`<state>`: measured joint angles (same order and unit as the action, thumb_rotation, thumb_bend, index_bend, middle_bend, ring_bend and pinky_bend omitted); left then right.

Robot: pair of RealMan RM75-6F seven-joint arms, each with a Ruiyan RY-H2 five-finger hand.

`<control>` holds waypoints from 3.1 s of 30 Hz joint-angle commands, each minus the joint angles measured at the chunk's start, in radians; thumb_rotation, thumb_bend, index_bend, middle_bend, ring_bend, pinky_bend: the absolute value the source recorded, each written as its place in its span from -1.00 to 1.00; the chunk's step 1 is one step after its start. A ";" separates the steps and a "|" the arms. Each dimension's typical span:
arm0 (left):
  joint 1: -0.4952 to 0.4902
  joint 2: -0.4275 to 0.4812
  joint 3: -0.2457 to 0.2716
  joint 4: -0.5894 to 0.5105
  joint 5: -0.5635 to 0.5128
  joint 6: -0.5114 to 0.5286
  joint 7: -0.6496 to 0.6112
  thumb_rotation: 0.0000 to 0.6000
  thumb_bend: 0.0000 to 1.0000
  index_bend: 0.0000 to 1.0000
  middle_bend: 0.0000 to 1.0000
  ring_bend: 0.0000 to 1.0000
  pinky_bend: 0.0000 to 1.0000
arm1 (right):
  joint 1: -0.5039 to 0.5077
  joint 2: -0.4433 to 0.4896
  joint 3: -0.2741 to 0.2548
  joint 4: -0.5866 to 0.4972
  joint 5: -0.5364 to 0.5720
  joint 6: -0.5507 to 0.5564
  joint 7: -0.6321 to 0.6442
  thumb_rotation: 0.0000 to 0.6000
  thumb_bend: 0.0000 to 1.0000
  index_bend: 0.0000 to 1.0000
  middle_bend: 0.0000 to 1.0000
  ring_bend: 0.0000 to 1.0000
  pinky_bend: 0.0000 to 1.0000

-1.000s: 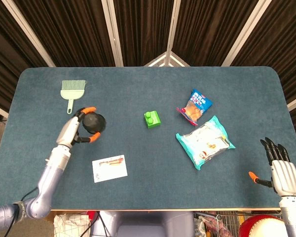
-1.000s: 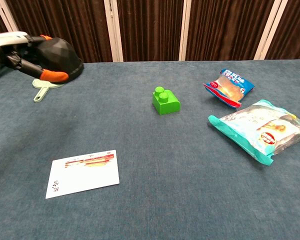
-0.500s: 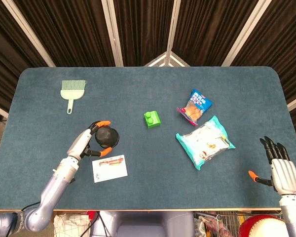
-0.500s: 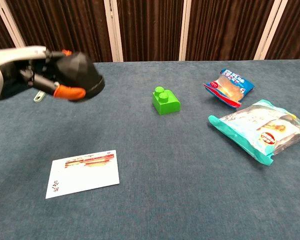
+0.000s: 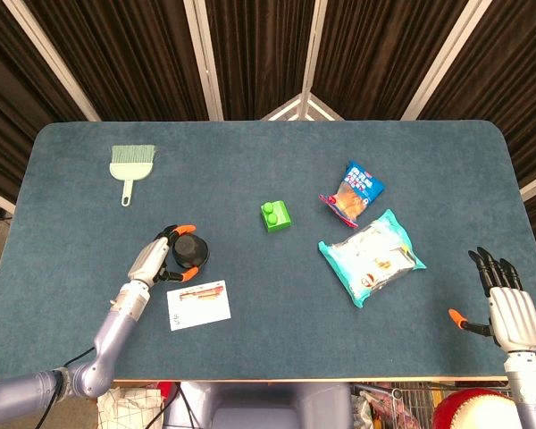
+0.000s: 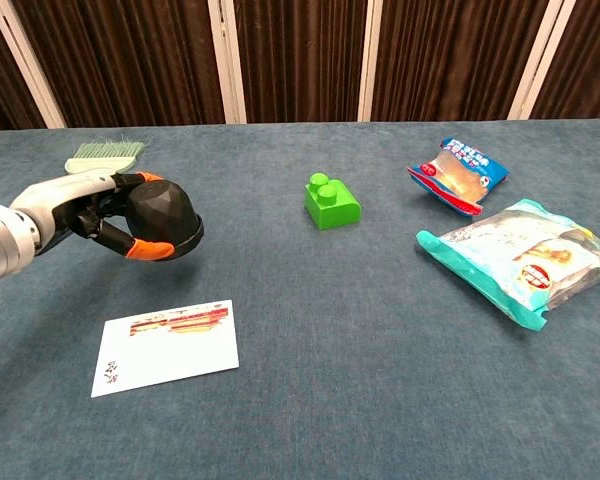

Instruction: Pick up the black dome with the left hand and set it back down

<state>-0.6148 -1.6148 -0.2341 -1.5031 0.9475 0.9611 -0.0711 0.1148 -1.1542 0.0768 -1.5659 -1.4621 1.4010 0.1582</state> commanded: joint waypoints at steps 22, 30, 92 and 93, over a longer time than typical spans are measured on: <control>-0.025 -0.081 0.002 0.152 -0.066 -0.058 0.094 1.00 -0.36 -0.81 -0.99 -1.00 -1.00 | 0.007 -0.002 0.004 0.006 0.013 -0.014 0.006 1.00 -0.58 -1.00 -0.98 -0.79 -0.98; -0.008 -0.051 0.005 0.118 -0.015 -0.041 0.071 1.00 -0.37 -0.84 -1.00 -1.00 -1.00 | 0.008 -0.006 0.001 0.006 0.010 -0.015 0.001 1.00 -0.58 -1.00 -0.98 -0.79 -0.98; -0.128 -0.161 -0.098 0.094 -0.085 -0.025 0.175 1.00 0.18 -0.70 -0.62 -1.00 -1.00 | 0.011 -0.001 0.002 0.002 0.019 -0.025 0.011 1.00 -0.58 -1.00 -0.98 -0.79 -0.98; -0.131 -0.166 -0.098 0.103 -0.086 -0.030 0.172 1.00 0.17 -0.70 -0.67 -1.00 -1.00 | 0.011 -0.001 0.002 0.004 0.020 -0.026 0.013 1.00 -0.58 -1.00 -0.98 -0.79 -0.98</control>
<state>-0.7370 -1.7693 -0.3310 -1.4146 0.8663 0.9413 0.1034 0.1256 -1.1554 0.0783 -1.5632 -1.4427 1.3755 0.1701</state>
